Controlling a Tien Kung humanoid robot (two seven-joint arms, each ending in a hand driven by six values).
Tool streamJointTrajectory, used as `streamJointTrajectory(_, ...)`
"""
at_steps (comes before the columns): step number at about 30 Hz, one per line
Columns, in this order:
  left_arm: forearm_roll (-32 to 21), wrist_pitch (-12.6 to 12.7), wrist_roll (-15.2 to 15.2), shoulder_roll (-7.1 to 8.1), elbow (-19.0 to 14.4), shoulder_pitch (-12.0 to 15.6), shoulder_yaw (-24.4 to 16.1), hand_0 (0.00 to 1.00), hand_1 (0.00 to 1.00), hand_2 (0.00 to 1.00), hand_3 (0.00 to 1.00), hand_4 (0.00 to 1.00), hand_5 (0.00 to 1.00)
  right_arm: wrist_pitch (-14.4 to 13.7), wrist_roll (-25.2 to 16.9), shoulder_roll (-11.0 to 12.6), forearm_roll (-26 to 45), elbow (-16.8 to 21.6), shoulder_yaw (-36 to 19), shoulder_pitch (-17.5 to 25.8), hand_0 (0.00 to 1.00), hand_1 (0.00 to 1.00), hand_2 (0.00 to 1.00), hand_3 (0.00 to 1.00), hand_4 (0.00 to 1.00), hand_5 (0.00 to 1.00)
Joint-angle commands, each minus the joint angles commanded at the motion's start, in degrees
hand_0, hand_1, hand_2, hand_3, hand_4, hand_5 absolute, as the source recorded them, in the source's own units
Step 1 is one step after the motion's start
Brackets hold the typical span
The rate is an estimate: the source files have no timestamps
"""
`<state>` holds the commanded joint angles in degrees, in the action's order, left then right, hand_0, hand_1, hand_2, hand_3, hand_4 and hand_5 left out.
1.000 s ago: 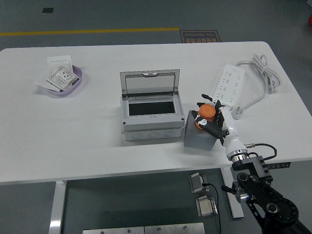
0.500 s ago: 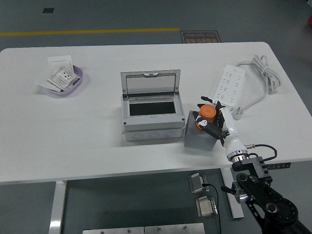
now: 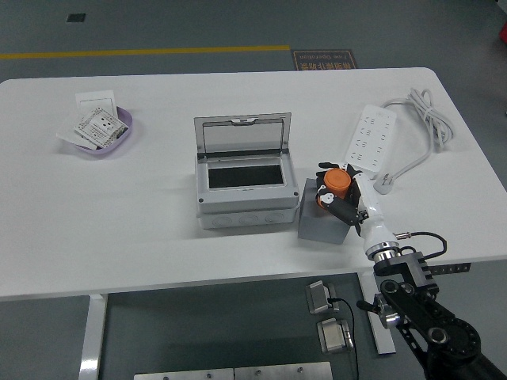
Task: Pick up the cylinder from the cube,place it in the box,flap close box
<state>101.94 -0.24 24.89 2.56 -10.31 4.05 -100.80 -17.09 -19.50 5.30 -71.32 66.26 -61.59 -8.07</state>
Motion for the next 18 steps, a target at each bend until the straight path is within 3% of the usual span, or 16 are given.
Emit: streamJointTrajectory(18, -0.4, 0.0, -0.5, -0.06, 0.0, 0.0, 0.0, 0.643, 0.693, 0.669, 0.686, 0.770, 0.507, -1.5, 3.1, 2.3, -5.7, 4.5, 0.3, -1.9, 0.757, 0.662, 0.612, 0.553, 0.058, 0.016)
